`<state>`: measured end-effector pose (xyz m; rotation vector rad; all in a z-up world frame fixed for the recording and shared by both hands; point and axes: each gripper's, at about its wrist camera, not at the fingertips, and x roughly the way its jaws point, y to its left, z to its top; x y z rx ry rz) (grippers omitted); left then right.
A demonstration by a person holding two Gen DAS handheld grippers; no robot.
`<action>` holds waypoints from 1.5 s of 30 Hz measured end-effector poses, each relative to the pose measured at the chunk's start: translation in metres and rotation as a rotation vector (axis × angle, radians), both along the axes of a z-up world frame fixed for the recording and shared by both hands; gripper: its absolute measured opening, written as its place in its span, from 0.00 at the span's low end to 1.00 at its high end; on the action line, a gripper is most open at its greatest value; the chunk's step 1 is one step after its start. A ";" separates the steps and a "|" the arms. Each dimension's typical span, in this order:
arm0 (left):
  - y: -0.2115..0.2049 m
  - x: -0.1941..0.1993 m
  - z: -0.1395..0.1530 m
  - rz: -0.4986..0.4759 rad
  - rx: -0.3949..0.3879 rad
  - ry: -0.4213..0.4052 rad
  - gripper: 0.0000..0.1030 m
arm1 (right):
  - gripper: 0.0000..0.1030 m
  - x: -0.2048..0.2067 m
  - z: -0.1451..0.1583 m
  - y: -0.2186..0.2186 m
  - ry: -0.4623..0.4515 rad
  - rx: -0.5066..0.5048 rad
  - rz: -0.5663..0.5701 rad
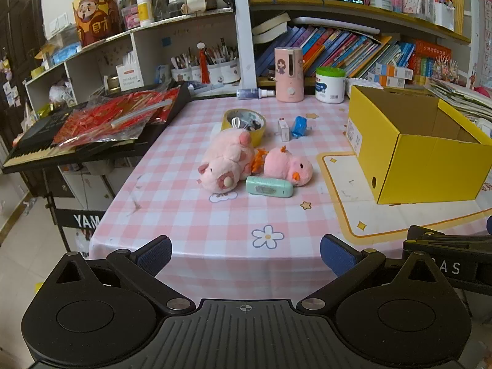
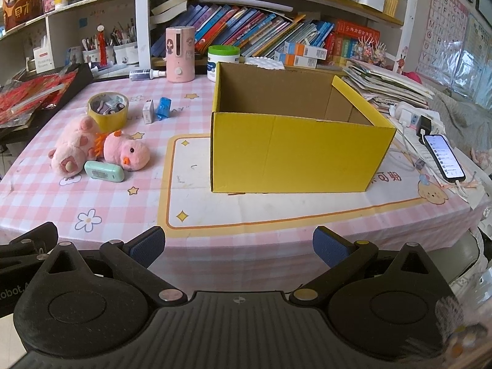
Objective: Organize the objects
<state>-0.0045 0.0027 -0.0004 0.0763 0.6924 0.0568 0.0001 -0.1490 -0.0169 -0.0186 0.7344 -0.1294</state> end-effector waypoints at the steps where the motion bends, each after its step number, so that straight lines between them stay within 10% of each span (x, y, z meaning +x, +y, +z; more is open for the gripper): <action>1: 0.000 -0.001 0.000 0.000 0.001 0.000 1.00 | 1.00 0.000 0.000 0.000 0.001 0.000 0.000; 45: 0.007 0.004 -0.003 -0.002 0.000 0.011 1.00 | 1.00 0.007 -0.005 0.007 0.012 -0.005 -0.001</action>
